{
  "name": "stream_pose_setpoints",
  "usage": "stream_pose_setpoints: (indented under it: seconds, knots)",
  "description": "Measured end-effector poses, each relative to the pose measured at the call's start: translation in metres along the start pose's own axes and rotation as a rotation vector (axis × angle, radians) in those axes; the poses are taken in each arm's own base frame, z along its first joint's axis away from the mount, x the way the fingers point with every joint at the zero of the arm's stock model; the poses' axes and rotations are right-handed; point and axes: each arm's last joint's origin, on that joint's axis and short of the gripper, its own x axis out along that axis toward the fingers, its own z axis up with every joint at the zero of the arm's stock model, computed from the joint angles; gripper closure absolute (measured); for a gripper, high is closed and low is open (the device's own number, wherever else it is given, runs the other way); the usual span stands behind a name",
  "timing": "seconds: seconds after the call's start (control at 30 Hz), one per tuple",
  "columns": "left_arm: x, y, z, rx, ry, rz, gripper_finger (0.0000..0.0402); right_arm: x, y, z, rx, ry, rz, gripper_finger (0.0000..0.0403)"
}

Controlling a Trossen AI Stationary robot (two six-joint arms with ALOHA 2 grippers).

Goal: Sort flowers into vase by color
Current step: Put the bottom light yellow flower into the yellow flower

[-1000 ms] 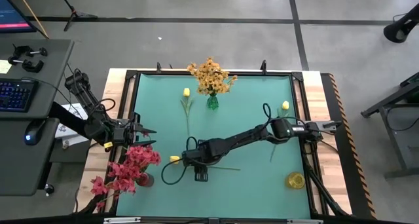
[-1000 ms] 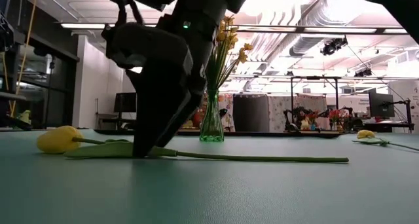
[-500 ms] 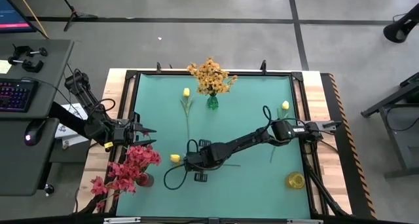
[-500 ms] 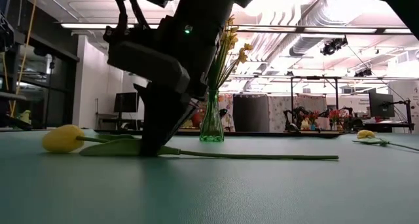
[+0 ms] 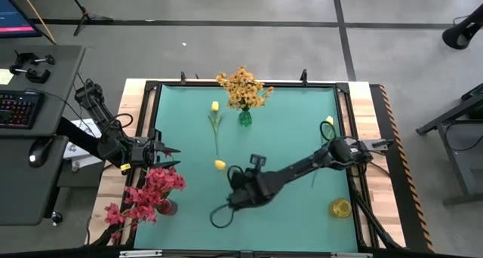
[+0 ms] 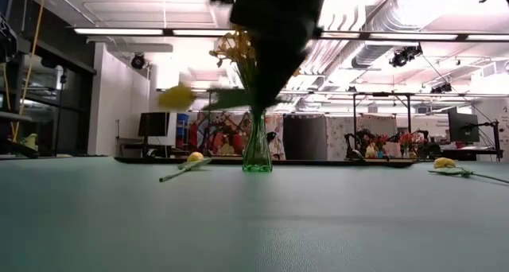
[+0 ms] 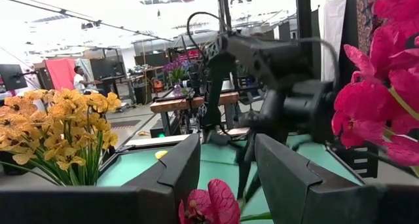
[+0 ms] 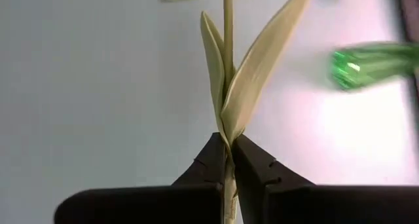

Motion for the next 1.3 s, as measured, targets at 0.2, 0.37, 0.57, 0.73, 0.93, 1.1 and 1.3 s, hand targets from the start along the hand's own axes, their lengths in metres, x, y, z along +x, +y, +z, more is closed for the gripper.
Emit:
stream_pose_setpoints:
  seconds: [0.2, 0.37, 0.57, 0.73, 0.93, 1.1, 1.3]
  knots:
    - [0.0, 0.0, 0.0, -0.003, -0.001, -0.002, 0.0266, -0.046, -0.01, -0.033, 0.071, 0.019, -0.205, 0.0402]
    - [0.0, 0.0, 0.0, -0.004, -0.001, -0.002, 0.0266, -0.082, -0.019, -0.062, 0.174, -0.098, -0.22, 0.0402]
    - [0.0, 0.0, 0.0, -0.004, -0.002, -0.004, 0.0266, -0.104, -0.071, -0.125, 0.45, -0.16, -0.221, 0.0402]
    - [0.0, 0.0, 0.001, 0.012, -0.003, -0.003, 0.0266, -0.129, -0.12, -0.173, 0.678, -0.345, -0.138, 0.0403]
    - [0.0, 0.0, 0.001, 0.01, -0.005, -0.002, 0.0266, -0.159, -0.144, -0.207, 0.708, -0.574, 0.098, 0.0403]
    - [0.0, 0.0, 0.001, 0.003, -0.003, -0.002, 0.0266, -0.175, -0.132, -0.224, 0.531, -0.593, 0.246, 0.0403]
    - [0.0, 0.0, 0.0, -0.003, -0.002, -0.002, 0.0266, -0.182, -0.116, -0.237, 0.478, -0.632, 0.296, 0.0403]
